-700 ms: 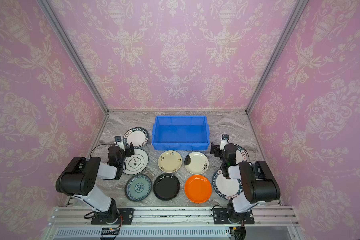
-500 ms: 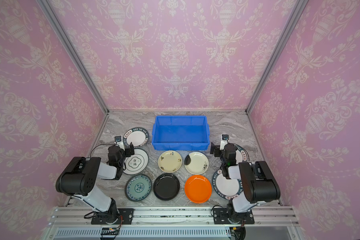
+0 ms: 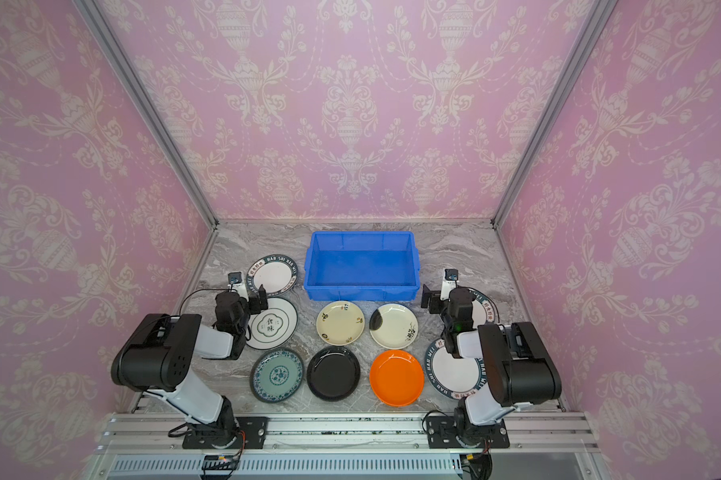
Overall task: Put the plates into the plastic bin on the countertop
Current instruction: 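Lower the left gripper onto the green-rimmed plate while the right gripper nears the bin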
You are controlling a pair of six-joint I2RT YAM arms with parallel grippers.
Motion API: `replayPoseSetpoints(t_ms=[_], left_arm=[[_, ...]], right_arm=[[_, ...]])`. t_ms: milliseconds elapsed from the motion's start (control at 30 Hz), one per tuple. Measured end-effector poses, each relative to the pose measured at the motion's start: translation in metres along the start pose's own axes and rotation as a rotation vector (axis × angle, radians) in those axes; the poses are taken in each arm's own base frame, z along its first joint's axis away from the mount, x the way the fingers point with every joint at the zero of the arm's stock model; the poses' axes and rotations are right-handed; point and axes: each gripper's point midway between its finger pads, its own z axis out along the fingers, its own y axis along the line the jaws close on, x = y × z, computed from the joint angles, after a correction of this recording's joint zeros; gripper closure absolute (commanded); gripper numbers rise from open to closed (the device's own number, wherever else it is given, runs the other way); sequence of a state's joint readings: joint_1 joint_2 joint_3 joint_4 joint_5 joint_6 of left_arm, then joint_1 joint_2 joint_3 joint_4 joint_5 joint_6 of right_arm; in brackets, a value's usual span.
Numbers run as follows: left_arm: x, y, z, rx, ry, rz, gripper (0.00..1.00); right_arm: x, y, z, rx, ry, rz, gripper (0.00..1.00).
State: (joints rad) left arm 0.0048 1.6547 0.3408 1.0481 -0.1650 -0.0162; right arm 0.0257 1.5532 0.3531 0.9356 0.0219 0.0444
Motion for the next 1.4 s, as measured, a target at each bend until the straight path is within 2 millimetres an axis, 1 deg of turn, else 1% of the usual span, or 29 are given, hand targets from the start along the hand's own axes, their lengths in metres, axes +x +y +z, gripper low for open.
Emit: replayPoseSetpoints(t_ms=[433,500,533,600,633,700,733,767,800,867,933,967,1000,1033,1100,1167,1267,1333,1400], left_arm=[[0.000,0.001,0.000,-0.009,0.002,0.001,0.01],[-0.001,0.005,-0.002,-0.038,0.013,0.006,0.01],[-0.005,0.007,-0.003,-0.059,0.019,0.010,0.01],[-0.021,0.008,-0.005,-0.090,0.017,0.016,0.01],[-0.038,0.008,-0.007,-0.105,-0.003,0.015,0.01],[-0.073,0.010,-0.013,-0.134,-0.049,-0.016,0.01],[-0.092,0.013,-0.017,-0.147,-0.066,-0.043,0.01],[-0.114,0.017,-0.020,-0.158,-0.082,-0.080,0.01],[-0.132,0.020,-0.021,-0.163,-0.092,-0.099,0.01],[-0.175,0.024,-0.021,-0.151,-0.119,-0.146,0.01],[-0.201,0.024,-0.020,-0.107,-0.128,-0.194,0.01],[-0.209,0.024,-0.018,-0.078,-0.128,-0.224,0.01],[-0.212,0.025,-0.017,-0.048,-0.123,-0.253,0.01],[-0.212,0.026,-0.012,-0.010,-0.108,-0.291,0.01],[-0.201,0.031,0.001,0.050,-0.054,-0.370,0.01],[-0.179,0.036,0.019,0.103,0.021,-0.456,0.02],[-0.141,0.041,0.042,0.174,0.132,-0.589,0.09],[-0.120,0.043,0.050,0.213,0.180,-0.671,0.14],[-0.097,0.045,0.054,0.235,0.230,-0.737,0.16]], right_arm=[[0.000,-0.002,0.000,0.015,-0.001,-0.001,0.00],[-0.004,-0.005,-0.005,0.048,-0.015,-0.004,0.00],[-0.009,-0.007,-0.011,0.070,-0.031,-0.005,0.00],[-0.026,-0.010,-0.027,0.118,-0.071,-0.003,0.00],[-0.039,-0.012,-0.037,0.142,-0.095,0.003,0.00],[-0.072,-0.015,-0.053,0.184,-0.145,0.038,0.00],[-0.092,-0.017,-0.060,0.203,-0.168,0.062,0.00],[-0.113,-0.019,-0.066,0.219,-0.188,0.082,0.00],[-0.131,-0.021,-0.071,0.230,-0.200,0.102,0.00],[-0.163,-0.020,-0.081,0.227,-0.218,0.146,0.00],[-0.179,-0.014,-0.087,0.199,-0.211,0.178,0.00],[-0.182,-0.008,-0.088,0.173,-0.193,0.191,0.00],[-0.182,-0.001,-0.089,0.141,-0.171,0.200,0.00],[-0.180,0.007,-0.088,0.106,-0.139,0.210,0.00],[-0.172,0.022,-0.085,0.038,-0.061,0.230,0.00],[-0.165,0.039,-0.081,-0.031,0.023,0.249,0.00],[-0.157,0.063,-0.078,-0.125,0.122,0.273,0.01],[-0.149,0.076,-0.079,-0.181,0.172,0.292,0.04],[-0.141,0.086,-0.082,-0.228,0.217,0.307,0.05]])
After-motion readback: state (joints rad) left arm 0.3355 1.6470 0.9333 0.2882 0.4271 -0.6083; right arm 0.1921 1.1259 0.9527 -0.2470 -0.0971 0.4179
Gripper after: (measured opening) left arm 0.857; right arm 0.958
